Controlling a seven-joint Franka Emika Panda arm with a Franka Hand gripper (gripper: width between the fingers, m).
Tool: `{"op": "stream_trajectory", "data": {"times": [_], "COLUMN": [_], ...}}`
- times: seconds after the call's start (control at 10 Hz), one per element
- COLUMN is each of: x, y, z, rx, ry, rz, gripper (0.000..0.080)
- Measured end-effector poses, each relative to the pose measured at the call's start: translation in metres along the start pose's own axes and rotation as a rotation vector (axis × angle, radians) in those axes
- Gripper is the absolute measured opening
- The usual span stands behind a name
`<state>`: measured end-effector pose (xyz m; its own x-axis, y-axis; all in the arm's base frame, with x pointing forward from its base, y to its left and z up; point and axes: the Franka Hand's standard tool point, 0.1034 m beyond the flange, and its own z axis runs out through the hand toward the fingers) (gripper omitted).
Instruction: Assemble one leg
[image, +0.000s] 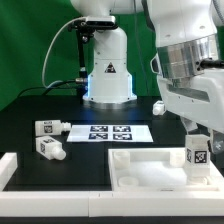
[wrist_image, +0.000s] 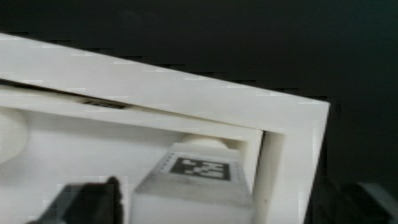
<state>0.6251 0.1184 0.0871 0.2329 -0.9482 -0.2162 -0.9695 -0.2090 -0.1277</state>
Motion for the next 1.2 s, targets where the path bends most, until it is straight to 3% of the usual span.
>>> {"op": "stream_trajectory", "data": {"times": [0.2,0.3,0.4,0.7,0.9,1.0,1.2], "x": [0.010,0.012,0.009,0.012,0.014,0.014,0.015], "y": [0.000,0.000,0.000,0.001,0.002,0.002,0.002], "z": [-0.003,-0.004,-0.003,-0.004,0.001,0.004,0.003], "rx": [-0.009,-0.025,-0.045,-0.052,-0.110,-0.121,-0.120], "ry": [0.016,0.033,0.049,0.048,0.077,0.081,0.084], "rz": [-0.388,-0.552,-0.669,-0.858,-1.181,-1.257,-1.224], "gripper": [0.0645,0.0645,0.0649,0.0649,0.0649,0.0649,0.0649]}}
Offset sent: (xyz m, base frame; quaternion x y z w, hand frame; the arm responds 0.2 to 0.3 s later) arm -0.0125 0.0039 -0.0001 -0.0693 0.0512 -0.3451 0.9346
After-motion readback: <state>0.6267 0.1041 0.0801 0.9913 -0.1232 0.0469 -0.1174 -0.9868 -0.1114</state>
